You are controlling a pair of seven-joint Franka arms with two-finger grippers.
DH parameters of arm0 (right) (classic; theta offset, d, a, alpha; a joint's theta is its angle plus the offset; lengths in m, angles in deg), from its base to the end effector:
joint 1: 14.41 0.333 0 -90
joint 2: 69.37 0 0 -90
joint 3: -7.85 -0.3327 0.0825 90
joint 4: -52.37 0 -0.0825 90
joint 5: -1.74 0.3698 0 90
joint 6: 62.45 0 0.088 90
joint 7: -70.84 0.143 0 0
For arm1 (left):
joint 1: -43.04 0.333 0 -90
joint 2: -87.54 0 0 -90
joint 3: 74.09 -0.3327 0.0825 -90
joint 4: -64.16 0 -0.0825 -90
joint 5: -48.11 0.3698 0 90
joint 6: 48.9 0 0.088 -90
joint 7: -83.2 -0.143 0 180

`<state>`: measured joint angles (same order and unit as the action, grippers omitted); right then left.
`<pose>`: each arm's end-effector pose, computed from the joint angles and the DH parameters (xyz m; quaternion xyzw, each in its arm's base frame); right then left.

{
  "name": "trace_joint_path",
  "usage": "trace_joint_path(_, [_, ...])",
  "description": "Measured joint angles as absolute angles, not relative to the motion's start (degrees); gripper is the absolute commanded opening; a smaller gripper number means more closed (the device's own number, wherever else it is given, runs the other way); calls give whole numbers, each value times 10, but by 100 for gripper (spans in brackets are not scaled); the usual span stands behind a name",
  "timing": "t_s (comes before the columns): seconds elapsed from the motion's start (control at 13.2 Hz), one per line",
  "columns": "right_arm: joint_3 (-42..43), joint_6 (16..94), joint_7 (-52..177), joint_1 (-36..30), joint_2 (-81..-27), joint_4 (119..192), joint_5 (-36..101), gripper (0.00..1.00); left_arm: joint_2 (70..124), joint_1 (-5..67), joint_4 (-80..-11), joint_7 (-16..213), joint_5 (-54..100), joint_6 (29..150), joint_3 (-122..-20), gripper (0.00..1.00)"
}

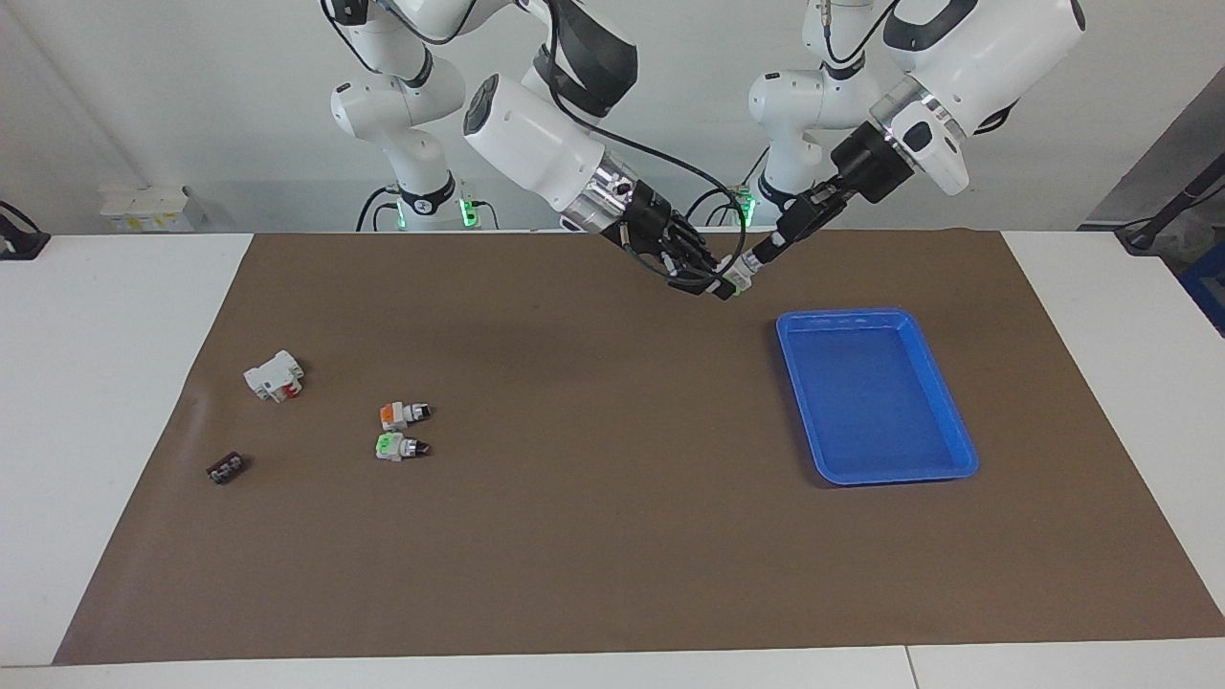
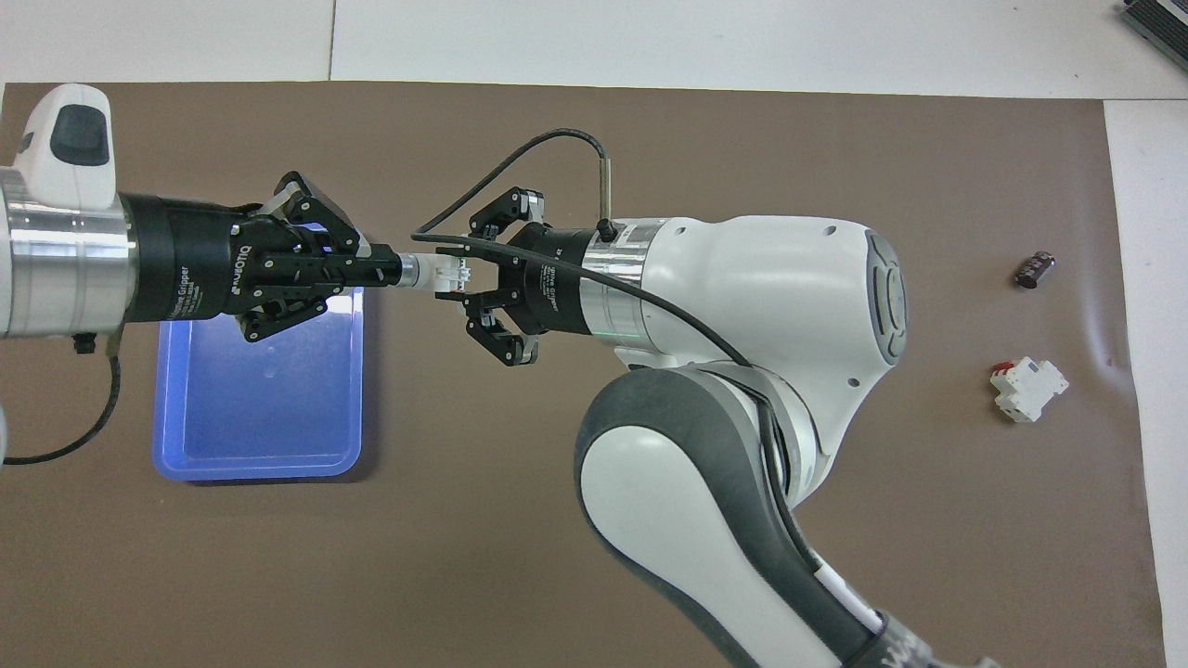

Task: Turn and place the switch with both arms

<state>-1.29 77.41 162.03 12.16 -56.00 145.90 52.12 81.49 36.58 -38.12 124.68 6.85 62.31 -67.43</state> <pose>0.5543 0.4088 0.5481 -0.6495 0.6130 0.2182 0.3934 0.5183 -0.1928 0.6228 0.8813 0.3085 -0.0457 0.3551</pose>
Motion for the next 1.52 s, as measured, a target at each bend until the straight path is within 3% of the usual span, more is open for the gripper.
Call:
trace_joint_path(0.15, [-13,774,1620,122,-559,1459,521,0,815,366,-384,1247,67,626,-674,0])
trace_joint_path(0.61, [-12,774,1620,121,-559,1458,521,0,814,366,-386,1291,56,628,-676,0])
trace_joint_path(1.52, [-10,776,1622,116,-560,1450,521,0,813,366,-382,1863,57,643,-669,0])
